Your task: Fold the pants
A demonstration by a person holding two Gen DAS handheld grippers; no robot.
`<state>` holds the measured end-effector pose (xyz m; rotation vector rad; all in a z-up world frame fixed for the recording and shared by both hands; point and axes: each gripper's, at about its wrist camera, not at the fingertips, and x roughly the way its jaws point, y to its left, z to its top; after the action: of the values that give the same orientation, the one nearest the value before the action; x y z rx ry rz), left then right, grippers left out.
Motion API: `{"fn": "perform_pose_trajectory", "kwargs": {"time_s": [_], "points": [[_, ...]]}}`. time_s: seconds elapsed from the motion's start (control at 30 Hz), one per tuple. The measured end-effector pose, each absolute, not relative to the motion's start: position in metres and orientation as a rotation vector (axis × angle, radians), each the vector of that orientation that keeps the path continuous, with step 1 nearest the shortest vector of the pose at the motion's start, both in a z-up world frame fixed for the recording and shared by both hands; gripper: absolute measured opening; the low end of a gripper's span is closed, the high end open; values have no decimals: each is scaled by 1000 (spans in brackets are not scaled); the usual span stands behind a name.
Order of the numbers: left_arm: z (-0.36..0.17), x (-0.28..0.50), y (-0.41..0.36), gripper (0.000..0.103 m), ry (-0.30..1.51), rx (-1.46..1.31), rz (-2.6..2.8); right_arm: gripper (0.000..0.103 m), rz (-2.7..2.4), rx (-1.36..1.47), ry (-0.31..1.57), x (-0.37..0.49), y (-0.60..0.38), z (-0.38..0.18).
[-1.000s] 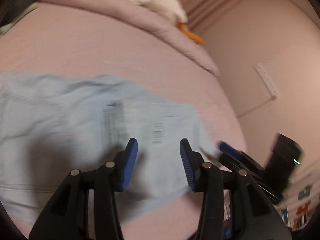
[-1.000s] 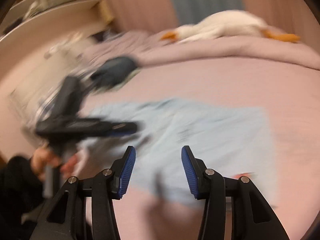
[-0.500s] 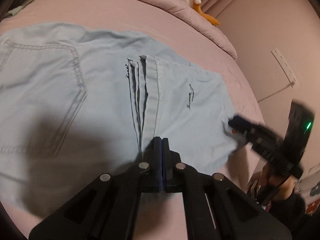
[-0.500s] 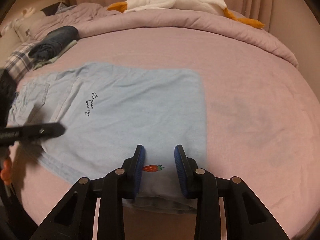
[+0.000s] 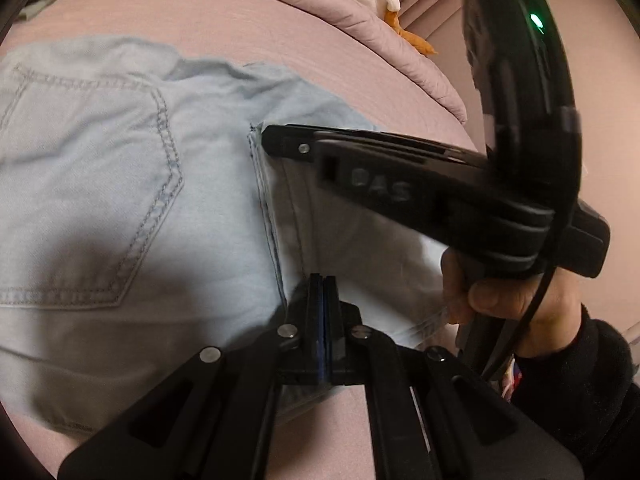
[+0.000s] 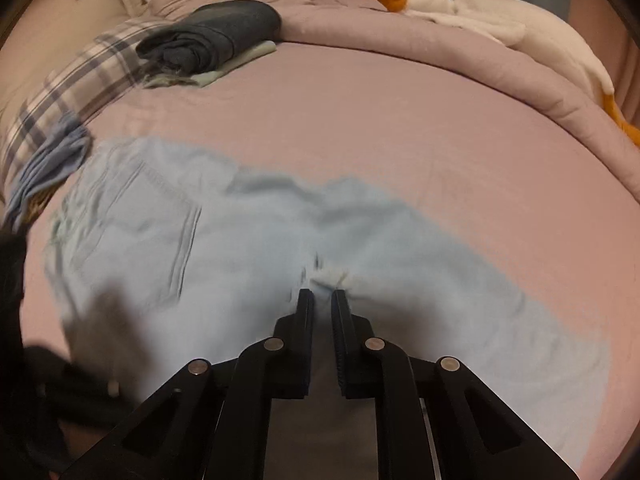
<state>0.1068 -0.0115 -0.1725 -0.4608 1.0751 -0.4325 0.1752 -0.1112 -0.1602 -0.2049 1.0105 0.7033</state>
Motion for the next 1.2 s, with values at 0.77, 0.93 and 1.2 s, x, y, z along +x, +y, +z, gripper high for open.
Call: {"fn": "perform_pose_trajectory", "kwargs": {"time_s": [0.77, 0.93, 1.2], "points": [[-129, 44, 39, 56, 964, -537, -328, 30, 535, -23, 912, 49, -248, -142], [-129, -1, 104, 56, 920, -696, -170, 30, 591, 25, 882, 53, -233, -135], [-172, -14, 164, 56, 841, -1141, -20, 30, 671, -1, 896, 49, -196, -137]]}}
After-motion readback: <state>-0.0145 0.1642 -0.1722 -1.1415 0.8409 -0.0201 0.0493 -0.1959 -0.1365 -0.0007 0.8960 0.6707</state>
